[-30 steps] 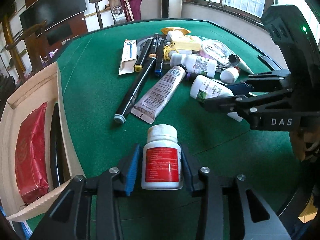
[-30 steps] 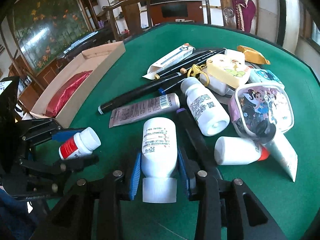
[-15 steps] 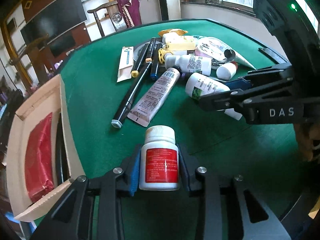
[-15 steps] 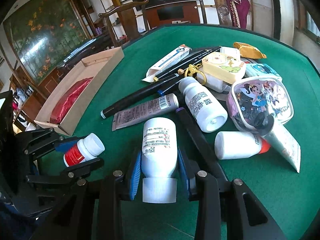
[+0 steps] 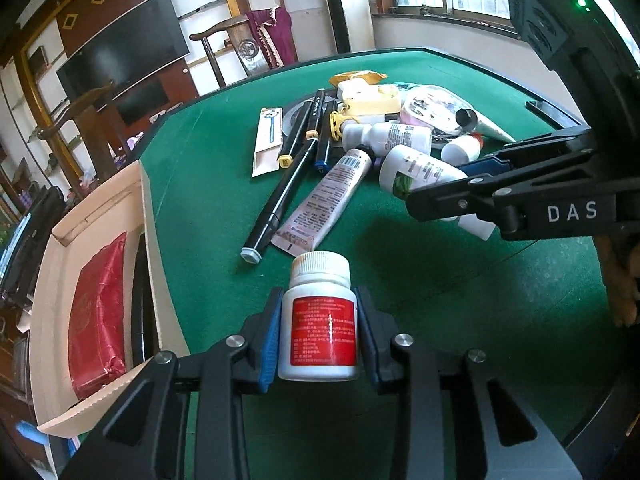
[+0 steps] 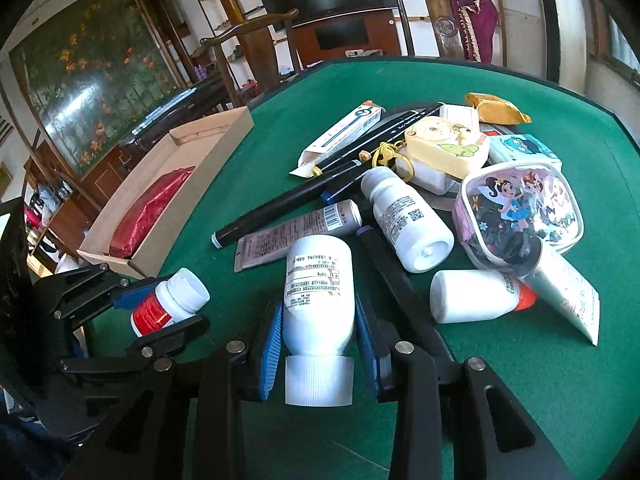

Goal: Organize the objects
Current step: 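Lift both bottles and carry them toward the cardboard tray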

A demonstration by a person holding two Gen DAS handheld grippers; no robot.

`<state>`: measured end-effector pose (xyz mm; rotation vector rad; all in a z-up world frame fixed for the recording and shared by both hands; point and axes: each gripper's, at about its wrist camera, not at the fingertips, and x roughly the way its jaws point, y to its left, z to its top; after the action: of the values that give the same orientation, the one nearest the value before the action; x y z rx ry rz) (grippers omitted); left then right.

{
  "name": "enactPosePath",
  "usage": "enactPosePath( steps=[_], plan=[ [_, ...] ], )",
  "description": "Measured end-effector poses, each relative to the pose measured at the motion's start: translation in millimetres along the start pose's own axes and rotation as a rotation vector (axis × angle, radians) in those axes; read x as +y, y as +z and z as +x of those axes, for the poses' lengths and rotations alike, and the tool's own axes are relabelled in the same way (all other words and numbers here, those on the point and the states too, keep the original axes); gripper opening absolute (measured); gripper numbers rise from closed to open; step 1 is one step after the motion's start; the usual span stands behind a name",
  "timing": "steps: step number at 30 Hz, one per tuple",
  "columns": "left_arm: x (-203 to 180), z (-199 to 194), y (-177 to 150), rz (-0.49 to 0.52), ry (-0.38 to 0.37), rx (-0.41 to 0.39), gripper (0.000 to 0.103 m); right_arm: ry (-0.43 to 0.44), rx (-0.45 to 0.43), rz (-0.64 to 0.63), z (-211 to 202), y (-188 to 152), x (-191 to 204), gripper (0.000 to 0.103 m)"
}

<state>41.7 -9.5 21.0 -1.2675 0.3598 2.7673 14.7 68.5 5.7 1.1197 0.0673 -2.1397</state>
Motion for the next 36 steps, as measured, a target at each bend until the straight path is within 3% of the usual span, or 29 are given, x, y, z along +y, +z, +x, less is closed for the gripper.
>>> enactPosePath(
  steps=[19,36],
  plan=[
    [8,-28,-4,-0.046,0.018,-0.075,0.033,0.033,-0.055,0.048,-19,-5,17,0.037],
    [32,-56,-15,-0.090,0.038,-0.128,0.034,0.051,-0.046,-0.001,-15,5,64,0.037]
  ],
)
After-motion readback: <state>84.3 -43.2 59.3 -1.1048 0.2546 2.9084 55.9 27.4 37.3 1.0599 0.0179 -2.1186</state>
